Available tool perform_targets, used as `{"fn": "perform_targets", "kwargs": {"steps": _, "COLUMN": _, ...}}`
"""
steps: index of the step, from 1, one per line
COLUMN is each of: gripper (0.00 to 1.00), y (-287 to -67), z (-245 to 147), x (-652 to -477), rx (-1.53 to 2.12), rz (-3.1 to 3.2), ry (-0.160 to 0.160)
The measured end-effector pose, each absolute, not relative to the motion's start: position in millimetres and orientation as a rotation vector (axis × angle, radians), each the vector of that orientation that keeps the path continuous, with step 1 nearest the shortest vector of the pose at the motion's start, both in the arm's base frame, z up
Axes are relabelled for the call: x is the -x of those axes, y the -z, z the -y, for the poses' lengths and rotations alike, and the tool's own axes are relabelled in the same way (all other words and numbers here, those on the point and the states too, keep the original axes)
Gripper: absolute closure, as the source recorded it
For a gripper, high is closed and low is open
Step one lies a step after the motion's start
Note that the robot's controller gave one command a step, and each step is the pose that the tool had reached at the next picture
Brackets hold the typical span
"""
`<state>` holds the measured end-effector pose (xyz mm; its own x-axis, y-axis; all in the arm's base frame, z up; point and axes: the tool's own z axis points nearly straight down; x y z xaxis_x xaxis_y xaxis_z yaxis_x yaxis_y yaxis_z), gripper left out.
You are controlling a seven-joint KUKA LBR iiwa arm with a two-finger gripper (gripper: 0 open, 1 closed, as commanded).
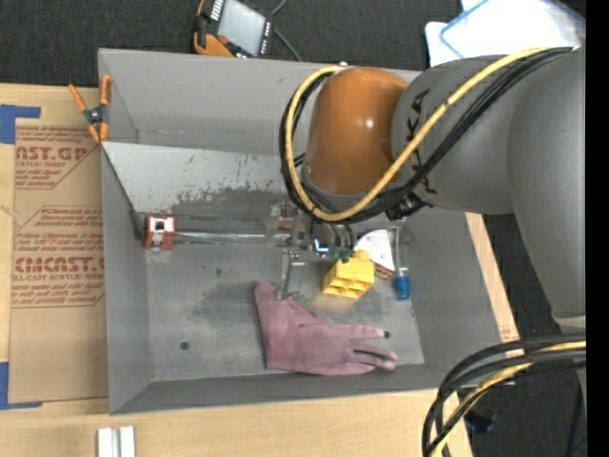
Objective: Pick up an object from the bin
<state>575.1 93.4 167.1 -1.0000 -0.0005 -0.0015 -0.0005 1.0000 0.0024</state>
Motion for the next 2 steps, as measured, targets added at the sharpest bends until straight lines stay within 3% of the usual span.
{"fn": "perform_targets", "kwargs": {"steps": 1, "gripper": 0.00, "y": -166.8, "z": -93.4, "x": -575.0, "rx": 0.001, "rz": -3.139, "ry": -0.004}}
{"fn": "perform_targets", "kwargs": {"steps": 2, "gripper": 0.00, "y": -90.0, "z": -88.3, "x": -546.2, "rx": -0.034, "rz": -3.147, "ry": -0.006}}
